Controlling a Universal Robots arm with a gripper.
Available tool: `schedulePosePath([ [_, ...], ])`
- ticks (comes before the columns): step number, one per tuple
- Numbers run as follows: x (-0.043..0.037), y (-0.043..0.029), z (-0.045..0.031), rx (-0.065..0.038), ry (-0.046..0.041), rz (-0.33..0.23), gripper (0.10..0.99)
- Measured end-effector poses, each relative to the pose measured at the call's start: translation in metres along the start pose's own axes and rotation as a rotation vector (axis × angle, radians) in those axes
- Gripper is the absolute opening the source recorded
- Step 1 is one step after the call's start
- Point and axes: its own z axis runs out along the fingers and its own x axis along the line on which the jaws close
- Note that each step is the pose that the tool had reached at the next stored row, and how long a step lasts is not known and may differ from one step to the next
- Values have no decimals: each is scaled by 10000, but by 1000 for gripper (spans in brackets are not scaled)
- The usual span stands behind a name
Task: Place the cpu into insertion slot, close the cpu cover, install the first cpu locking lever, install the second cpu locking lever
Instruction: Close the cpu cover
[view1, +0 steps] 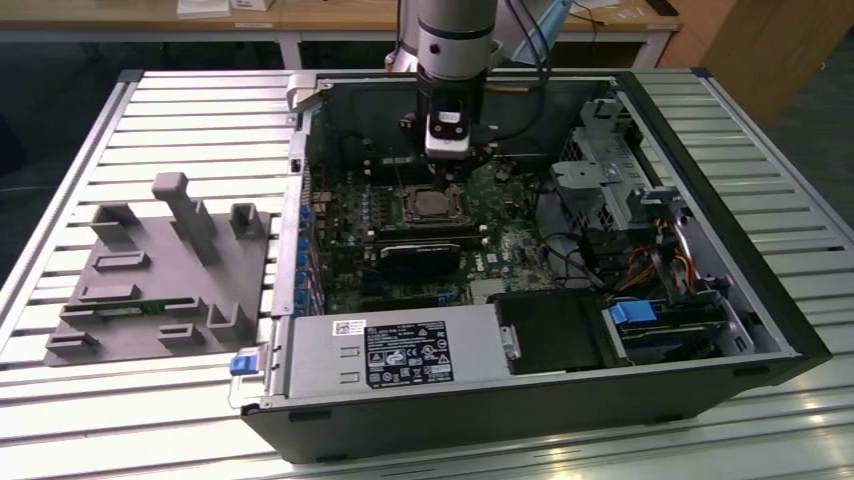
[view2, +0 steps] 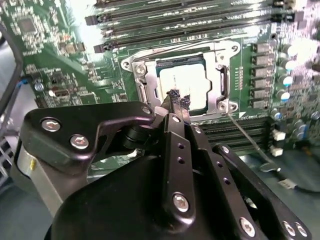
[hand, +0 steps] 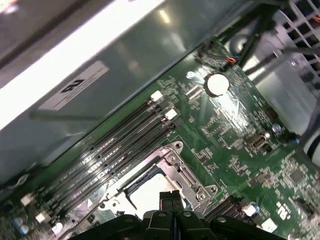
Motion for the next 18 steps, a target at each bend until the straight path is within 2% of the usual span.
schedulePosePath([
  [12,1,-1,10,-76,4,-2182,102],
  [16,1,0,17,-155,43,-2840,102],
  [18,0,0,20,-230,84,-3112,102],
])
